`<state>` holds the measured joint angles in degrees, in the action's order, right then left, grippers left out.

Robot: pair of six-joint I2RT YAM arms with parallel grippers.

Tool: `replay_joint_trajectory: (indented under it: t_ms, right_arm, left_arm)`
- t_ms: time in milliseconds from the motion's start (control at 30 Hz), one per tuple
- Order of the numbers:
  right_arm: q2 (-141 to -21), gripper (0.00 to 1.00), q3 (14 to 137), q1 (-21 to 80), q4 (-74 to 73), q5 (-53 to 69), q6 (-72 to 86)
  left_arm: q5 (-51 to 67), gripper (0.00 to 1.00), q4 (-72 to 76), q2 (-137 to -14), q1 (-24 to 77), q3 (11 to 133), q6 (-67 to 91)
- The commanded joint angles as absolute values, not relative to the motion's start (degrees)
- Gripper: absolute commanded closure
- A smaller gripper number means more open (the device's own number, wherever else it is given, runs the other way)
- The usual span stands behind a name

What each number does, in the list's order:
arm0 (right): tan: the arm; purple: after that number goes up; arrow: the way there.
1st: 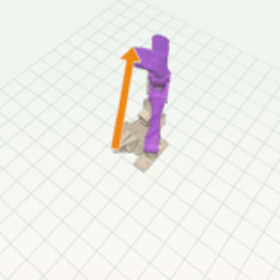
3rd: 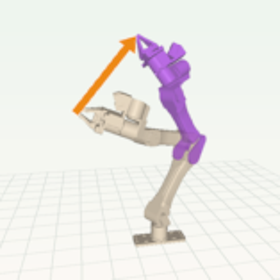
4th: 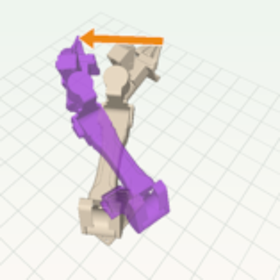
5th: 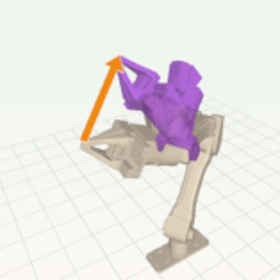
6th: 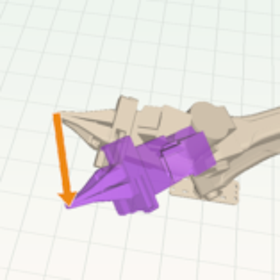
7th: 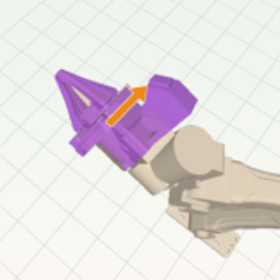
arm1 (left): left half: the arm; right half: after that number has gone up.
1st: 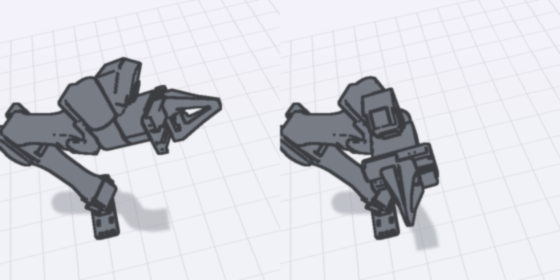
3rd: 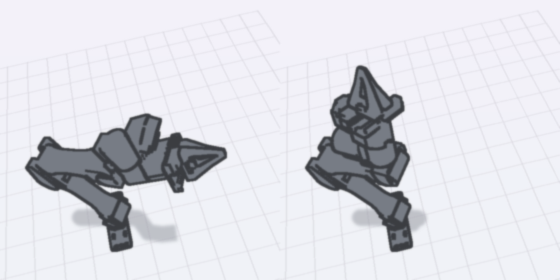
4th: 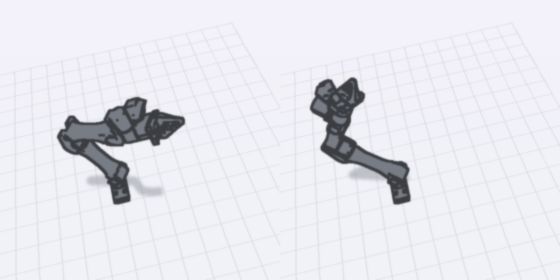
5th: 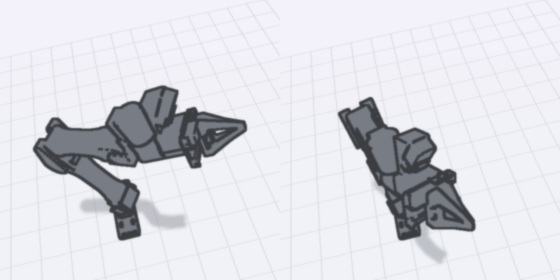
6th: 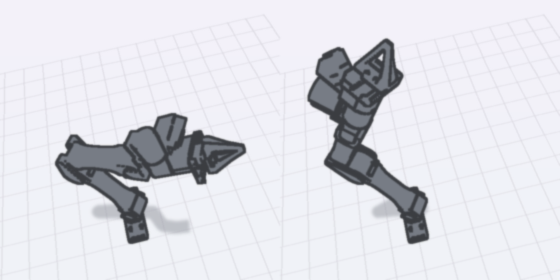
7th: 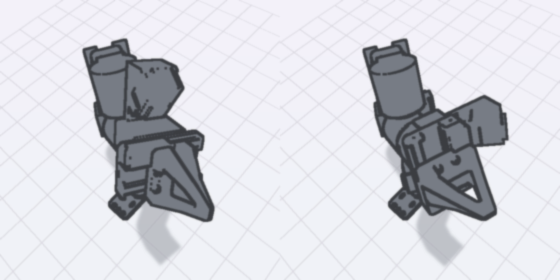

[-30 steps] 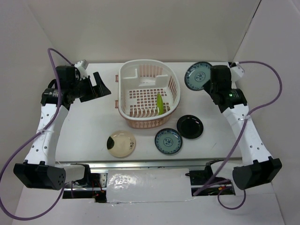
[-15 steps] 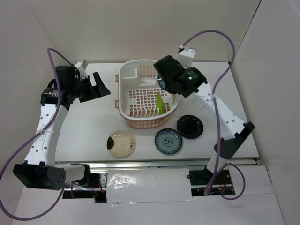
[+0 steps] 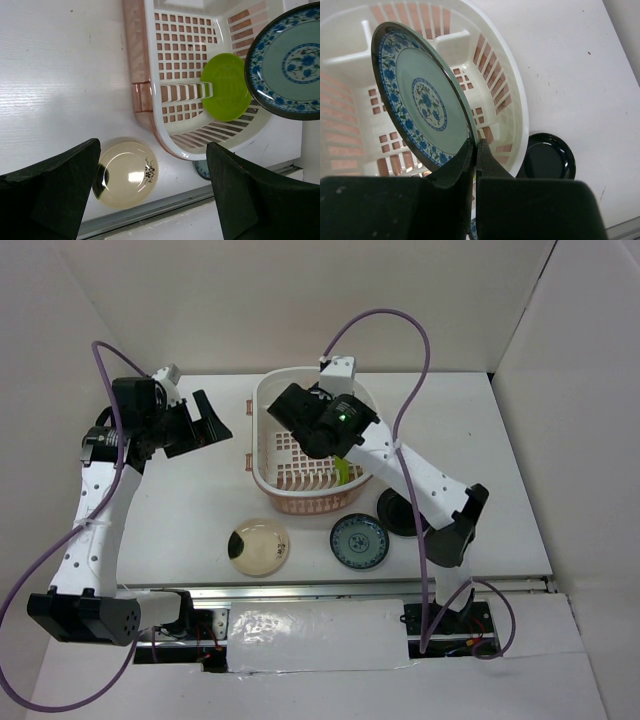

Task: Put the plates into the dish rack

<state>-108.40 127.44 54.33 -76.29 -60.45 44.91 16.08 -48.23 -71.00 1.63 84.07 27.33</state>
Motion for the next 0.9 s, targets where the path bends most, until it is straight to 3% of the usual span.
replay_joint_trajectory:
  t_ms: [0,533,867]
  right_arm:
    - [-109.9,1.0,127.9,54.8,-82.5,-64.6,45.9]
    - [-120.3,1.0,130.8,55.7,-78.5,-57.2,38.3]
    - [-124.5,1.0,130.3,55.5,-78.7,-54.1,41.7]
  left_arm:
    - [16.2,0.01,-47.8,-69.3,1.3,87.1,27.9]
    - [18.7,0.01,-47.7,-70.0,1.3,85.8,27.5]
    - [18.0,0.01,-47.1,-68.6,1.3,84.2,27.3]
